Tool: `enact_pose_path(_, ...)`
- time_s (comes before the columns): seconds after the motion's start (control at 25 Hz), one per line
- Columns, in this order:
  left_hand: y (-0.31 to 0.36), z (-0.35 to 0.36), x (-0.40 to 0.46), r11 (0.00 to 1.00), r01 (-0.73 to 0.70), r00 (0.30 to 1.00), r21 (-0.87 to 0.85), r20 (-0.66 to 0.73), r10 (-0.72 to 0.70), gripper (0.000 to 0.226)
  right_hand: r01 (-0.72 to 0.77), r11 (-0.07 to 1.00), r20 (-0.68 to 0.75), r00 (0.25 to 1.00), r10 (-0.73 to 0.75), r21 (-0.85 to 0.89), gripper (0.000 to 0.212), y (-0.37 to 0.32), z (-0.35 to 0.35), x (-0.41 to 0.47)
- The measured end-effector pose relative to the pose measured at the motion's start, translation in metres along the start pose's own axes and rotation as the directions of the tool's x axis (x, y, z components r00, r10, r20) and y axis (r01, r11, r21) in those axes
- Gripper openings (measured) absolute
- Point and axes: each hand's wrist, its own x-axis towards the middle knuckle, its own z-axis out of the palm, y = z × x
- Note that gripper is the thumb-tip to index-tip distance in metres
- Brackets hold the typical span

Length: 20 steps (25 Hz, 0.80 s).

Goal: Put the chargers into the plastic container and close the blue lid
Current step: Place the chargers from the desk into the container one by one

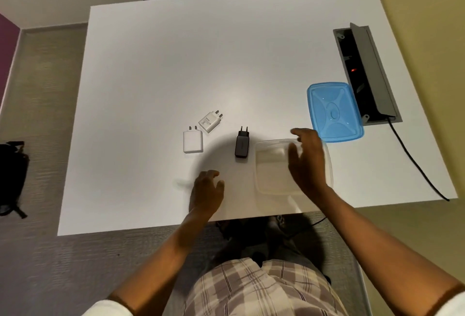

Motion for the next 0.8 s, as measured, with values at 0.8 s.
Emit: enact_pose_path(0.8,-0.105,0.027,0.040,0.938,-0.081,0.968,0.337,-0.197,0.155,0.063,-0.113,0.937,0.577,0.762,0.296,-0.332,0.087,-0.141,0.247,0.012)
